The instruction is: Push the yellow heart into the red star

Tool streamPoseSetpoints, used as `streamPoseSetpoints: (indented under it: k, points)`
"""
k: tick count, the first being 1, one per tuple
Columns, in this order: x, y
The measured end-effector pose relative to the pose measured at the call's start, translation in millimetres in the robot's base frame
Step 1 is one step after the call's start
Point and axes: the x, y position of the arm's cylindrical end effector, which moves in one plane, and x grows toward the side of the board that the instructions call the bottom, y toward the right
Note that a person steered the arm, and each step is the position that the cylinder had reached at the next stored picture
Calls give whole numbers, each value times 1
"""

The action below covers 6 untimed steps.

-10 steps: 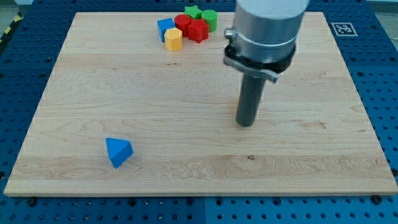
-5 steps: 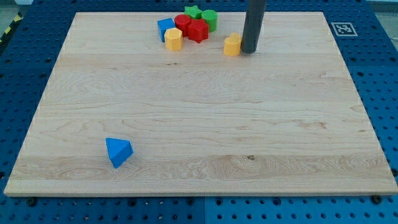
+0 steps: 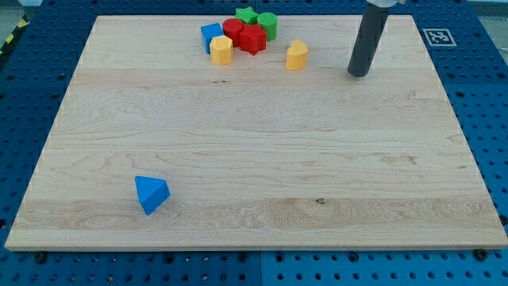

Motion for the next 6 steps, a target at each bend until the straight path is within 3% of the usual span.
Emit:
streamPoseSetpoints:
  k: [5, 6]
  points:
    - [-36, -146]
    - [-23, -158]
